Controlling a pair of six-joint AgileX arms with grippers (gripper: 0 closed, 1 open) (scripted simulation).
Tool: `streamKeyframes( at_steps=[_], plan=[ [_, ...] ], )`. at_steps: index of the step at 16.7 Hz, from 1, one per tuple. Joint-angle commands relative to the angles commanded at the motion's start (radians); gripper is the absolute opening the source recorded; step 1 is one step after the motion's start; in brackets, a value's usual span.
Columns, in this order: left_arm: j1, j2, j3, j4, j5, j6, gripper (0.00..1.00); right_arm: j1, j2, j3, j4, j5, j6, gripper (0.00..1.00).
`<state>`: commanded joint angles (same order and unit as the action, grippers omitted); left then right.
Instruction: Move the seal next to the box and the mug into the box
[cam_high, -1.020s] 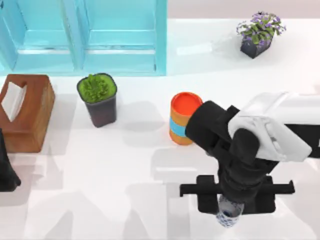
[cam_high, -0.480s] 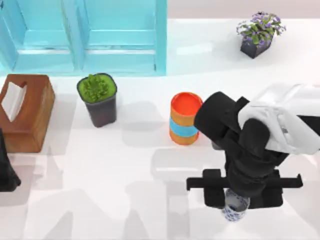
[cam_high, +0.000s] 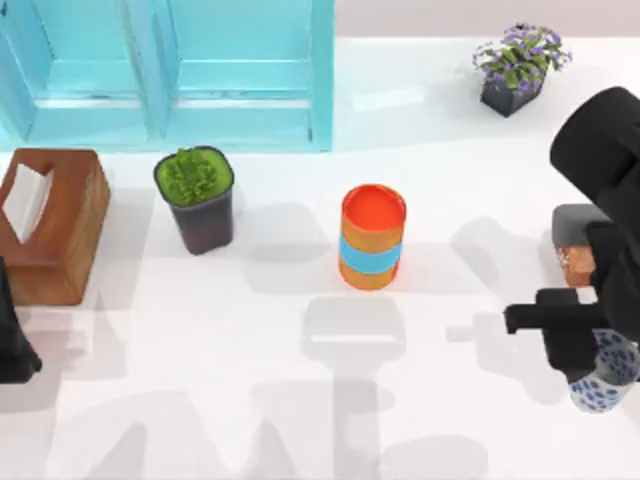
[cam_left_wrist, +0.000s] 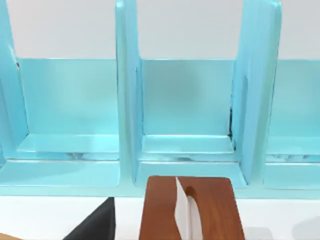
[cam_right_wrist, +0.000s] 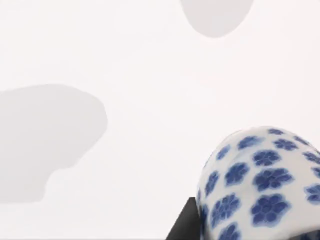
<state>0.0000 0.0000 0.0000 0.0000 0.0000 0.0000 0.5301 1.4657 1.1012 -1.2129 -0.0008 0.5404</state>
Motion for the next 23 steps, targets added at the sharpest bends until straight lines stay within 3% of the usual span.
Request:
streamKeyframes(
  at_steps=[7, 10, 16, 20, 23],
  plan=[
    [0.0, 0.0, 0.0, 0.0, 0.0, 0.0, 1.0, -0.032, -0.023, 0.002, -0.02, 0.008, -0.034, 0.0],
    [0.0, 0.0, 0.0, 0.0, 0.0, 0.0, 1.0, -0.125, -0.04, -0.005, -0.009, 0.055, -0.132, 0.0],
    [0.0, 0.0, 0.0, 0.0, 0.0, 0.0, 1.0, -0.568, -0.06, -0.022, 0.023, 0.134, -0.601, 0.0],
    [0.0, 0.0, 0.0, 0.0, 0.0, 0.0, 1.0, -0.904, -0.019, -0.012, 0.027, 0.103, -0.934, 0.0],
    [0.0, 0.0, 0.0, 0.0, 0.0, 0.0, 1.0, -1.063, 0.021, 0.016, 0.022, 0.046, -1.079, 0.0]
  ],
)
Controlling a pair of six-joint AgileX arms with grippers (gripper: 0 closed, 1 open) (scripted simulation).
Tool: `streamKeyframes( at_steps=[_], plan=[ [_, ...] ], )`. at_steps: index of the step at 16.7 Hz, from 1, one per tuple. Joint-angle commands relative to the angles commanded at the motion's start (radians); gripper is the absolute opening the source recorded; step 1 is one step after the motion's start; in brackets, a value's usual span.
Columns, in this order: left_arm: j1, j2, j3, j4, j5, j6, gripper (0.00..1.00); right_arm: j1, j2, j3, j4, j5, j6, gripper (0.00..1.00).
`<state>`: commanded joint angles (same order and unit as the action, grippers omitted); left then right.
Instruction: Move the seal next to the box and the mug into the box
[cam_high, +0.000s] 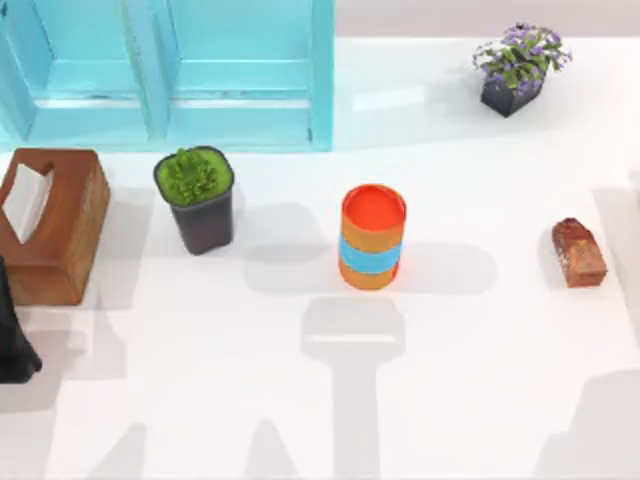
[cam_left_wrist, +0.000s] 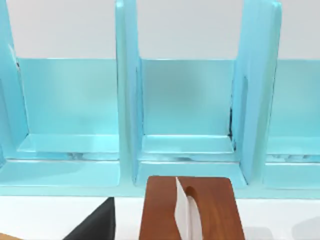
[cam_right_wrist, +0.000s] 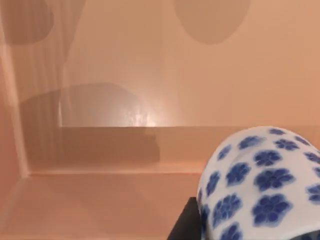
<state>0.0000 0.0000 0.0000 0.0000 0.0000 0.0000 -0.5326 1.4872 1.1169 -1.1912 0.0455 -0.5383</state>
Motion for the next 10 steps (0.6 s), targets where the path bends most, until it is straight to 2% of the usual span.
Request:
streamKeyframes(
  at_steps=[3, 10],
  plan=[
    [0.0, 0.0, 0.0, 0.0, 0.0, 0.0, 1.0, -0.068, 0.02, 0.021, -0.001, -0.044, -0.055, 0.0],
    [0.0, 0.0, 0.0, 0.0, 0.0, 0.0, 1.0, -0.069, 0.022, 0.028, 0.012, -0.056, -0.056, 0.0]
  ],
)
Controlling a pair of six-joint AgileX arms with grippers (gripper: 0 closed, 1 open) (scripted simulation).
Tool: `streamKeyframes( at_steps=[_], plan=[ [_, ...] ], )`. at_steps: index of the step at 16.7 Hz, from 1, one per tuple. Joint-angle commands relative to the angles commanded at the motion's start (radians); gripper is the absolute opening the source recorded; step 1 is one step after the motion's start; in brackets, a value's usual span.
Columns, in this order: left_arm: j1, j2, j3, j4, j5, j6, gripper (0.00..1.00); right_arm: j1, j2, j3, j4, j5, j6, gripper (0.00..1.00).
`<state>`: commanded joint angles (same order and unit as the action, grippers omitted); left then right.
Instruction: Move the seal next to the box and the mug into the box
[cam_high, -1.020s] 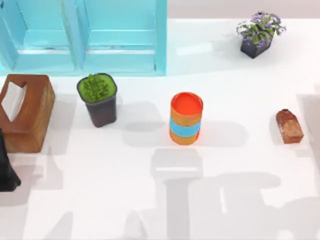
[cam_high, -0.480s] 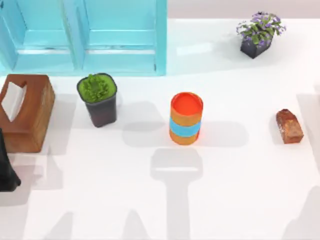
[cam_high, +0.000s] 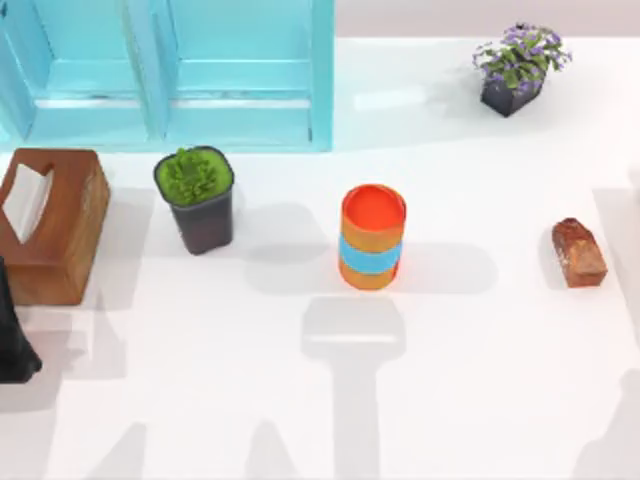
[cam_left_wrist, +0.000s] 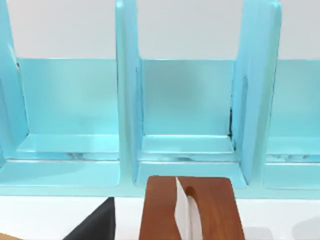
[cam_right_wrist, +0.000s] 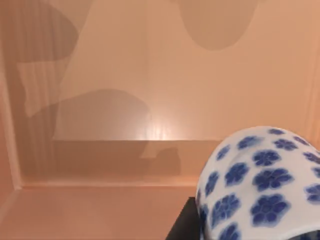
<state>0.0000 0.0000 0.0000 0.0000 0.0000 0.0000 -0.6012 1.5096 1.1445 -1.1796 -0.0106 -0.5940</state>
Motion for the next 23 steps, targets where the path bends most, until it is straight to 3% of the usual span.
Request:
streamKeyframes(
  at_steps=[9, 16, 21, 23],
  plan=[
    [0.0, 0.0, 0.0, 0.0, 0.0, 0.0, 1.0, -0.016, 0.021, 0.022, 0.299, -0.094, -0.025, 0.0],
    [0.0, 0.0, 0.0, 0.0, 0.0, 0.0, 1.0, -0.004, 0.067, -0.19, 0.258, -0.002, 0.0, 0.0],
    [0.0, 0.0, 0.0, 0.0, 0.0, 0.0, 1.0, 0.001, 0.068, -0.204, 0.255, 0.006, 0.005, 0.0],
    [0.0, 0.0, 0.0, 0.0, 0.0, 0.0, 1.0, 0.001, 0.068, -0.204, 0.255, 0.006, 0.005, 0.15]
  ],
)
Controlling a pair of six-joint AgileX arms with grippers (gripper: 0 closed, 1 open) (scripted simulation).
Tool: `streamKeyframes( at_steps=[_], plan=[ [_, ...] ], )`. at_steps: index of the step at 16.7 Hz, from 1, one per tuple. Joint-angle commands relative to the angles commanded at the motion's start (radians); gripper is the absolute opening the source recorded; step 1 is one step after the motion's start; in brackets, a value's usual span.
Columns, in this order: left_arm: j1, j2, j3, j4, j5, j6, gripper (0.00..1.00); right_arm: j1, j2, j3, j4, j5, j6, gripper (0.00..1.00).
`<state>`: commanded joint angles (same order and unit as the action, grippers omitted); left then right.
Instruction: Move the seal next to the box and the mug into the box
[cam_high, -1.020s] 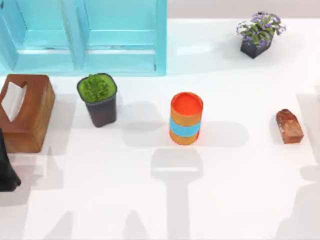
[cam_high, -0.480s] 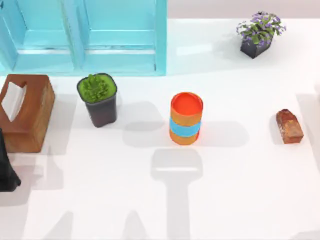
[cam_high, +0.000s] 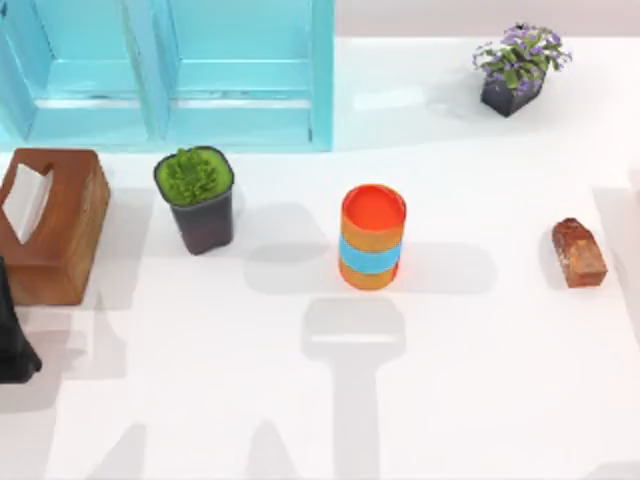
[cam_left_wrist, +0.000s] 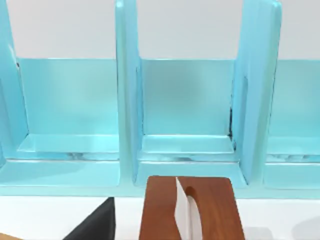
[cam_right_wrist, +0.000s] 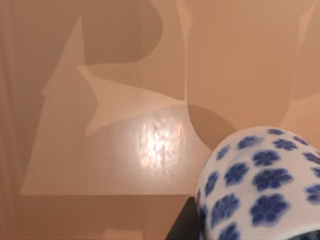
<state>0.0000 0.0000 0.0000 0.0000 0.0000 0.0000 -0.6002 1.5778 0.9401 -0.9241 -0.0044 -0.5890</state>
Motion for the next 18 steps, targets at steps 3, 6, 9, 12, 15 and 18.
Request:
streamKeyframes(
  at_steps=[3, 6, 9, 12, 15, 18],
  plan=[
    [0.0, 0.0, 0.0, 0.0, 0.0, 0.0, 1.0, 0.0, 0.0, 0.0, 0.0, 0.0, 0.0, 0.38],
    [0.0, 0.0, 0.0, 0.0, 0.0, 0.0, 1.0, 0.0, 0.0, 0.0, 0.0, 0.0, 0.0, 0.6],
    [0.0, 0.0, 0.0, 0.0, 0.0, 0.0, 1.0, 0.0, 0.0, 0.0, 0.0, 0.0, 0.0, 0.83],
    [0.0, 0.0, 0.0, 0.0, 0.0, 0.0, 1.0, 0.0, 0.0, 0.0, 0.0, 0.0, 0.0, 1.0],
    [0.0, 0.0, 0.0, 0.0, 0.0, 0.0, 1.0, 0.0, 0.0, 0.0, 0.0, 0.0, 0.0, 1.0],
    [0.0, 0.0, 0.0, 0.0, 0.0, 0.0, 1.0, 0.0, 0.0, 0.0, 0.0, 0.0, 0.0, 1.0]
  ],
)
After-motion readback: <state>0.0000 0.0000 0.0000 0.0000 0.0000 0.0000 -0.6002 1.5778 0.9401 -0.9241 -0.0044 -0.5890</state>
